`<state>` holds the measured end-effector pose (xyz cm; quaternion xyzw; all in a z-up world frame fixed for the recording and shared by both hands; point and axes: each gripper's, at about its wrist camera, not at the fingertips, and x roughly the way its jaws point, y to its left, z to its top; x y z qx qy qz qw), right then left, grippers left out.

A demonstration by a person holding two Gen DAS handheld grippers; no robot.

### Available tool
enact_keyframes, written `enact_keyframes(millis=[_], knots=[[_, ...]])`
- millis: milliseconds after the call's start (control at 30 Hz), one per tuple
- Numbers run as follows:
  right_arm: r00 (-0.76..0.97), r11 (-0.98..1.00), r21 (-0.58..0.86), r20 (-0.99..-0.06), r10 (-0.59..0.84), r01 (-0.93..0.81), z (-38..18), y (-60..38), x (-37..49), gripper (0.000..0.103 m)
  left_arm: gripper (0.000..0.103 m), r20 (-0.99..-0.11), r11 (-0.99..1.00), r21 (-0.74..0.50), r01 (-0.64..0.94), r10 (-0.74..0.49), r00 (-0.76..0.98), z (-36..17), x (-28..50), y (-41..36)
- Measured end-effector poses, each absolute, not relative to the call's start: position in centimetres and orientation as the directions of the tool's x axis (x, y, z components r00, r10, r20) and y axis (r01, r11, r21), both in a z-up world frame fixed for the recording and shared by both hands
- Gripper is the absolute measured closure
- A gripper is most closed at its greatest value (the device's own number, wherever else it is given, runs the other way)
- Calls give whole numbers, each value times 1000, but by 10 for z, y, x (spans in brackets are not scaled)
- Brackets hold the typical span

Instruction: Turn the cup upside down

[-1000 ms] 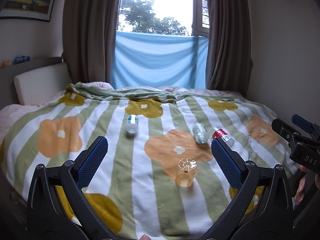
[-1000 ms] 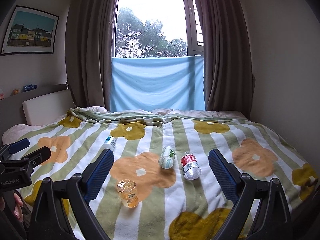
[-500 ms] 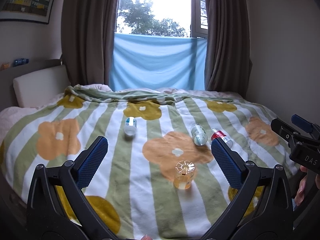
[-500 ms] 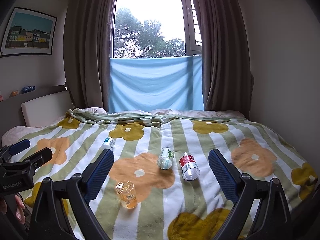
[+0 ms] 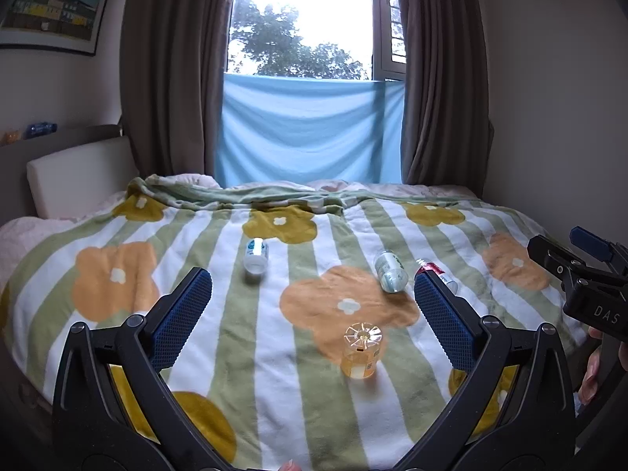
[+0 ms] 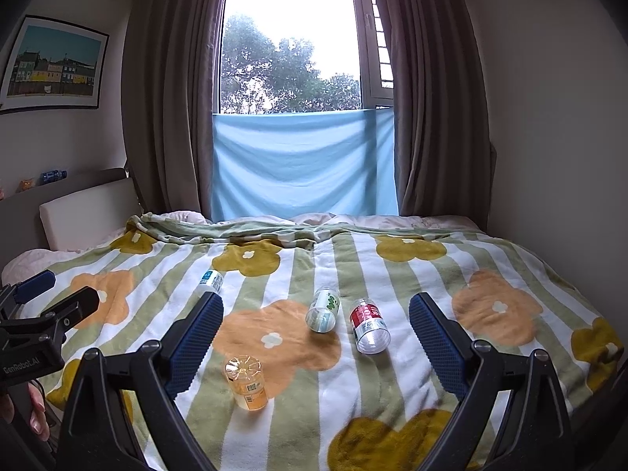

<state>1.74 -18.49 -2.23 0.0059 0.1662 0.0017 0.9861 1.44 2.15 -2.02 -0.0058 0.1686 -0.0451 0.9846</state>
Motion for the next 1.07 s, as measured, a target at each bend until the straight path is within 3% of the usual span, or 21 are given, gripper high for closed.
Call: enact_keyframes(millis=[1067], knots=[[944, 1000, 20, -329, -3, 10, -13, -185, 23, 8, 0, -269, 1000, -5, 30, -30, 963, -13, 11, 22]])
